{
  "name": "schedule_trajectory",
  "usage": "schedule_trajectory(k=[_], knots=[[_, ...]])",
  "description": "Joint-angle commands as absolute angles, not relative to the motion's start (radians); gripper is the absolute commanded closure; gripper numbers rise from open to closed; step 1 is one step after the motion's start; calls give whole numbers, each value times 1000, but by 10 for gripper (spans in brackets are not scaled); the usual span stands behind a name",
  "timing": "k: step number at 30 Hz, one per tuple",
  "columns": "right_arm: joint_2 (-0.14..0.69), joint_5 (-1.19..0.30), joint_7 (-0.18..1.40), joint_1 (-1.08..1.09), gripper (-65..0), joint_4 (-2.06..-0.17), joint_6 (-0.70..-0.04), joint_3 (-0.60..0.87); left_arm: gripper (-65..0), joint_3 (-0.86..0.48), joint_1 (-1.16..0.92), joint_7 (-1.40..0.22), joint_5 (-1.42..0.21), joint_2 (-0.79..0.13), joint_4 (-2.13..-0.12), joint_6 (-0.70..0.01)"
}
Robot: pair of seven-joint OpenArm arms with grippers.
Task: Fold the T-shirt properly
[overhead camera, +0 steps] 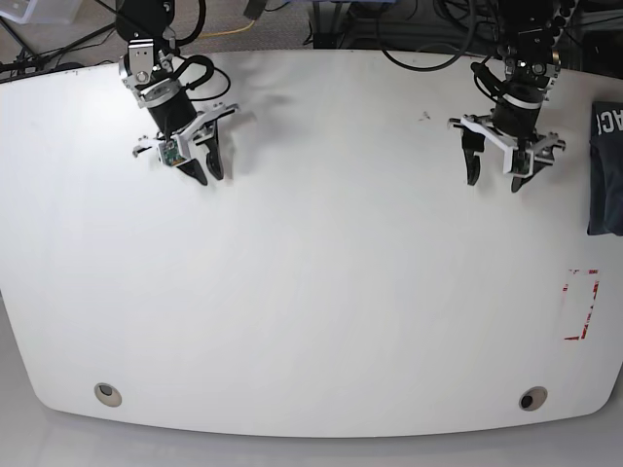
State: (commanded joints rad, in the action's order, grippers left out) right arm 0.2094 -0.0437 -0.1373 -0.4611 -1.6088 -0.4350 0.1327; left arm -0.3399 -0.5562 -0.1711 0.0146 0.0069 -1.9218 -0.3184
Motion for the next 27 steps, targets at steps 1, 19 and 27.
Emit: schedule_trajectory(k=[1,19,27], knots=[[205,-45,-137,-487,-144,-1623,-435,145,-397,-340,-595,-171,13,25,-1937,-318],[166,-193,-137,-909,-144,-1753,-437,165,-397,-348,-1112,-173,12,131,-1988,-318],[162,-200,-137,-1104,-144,-1750,-438,159,-396,-348,-1198,-173,12,130,-1919,-320]])
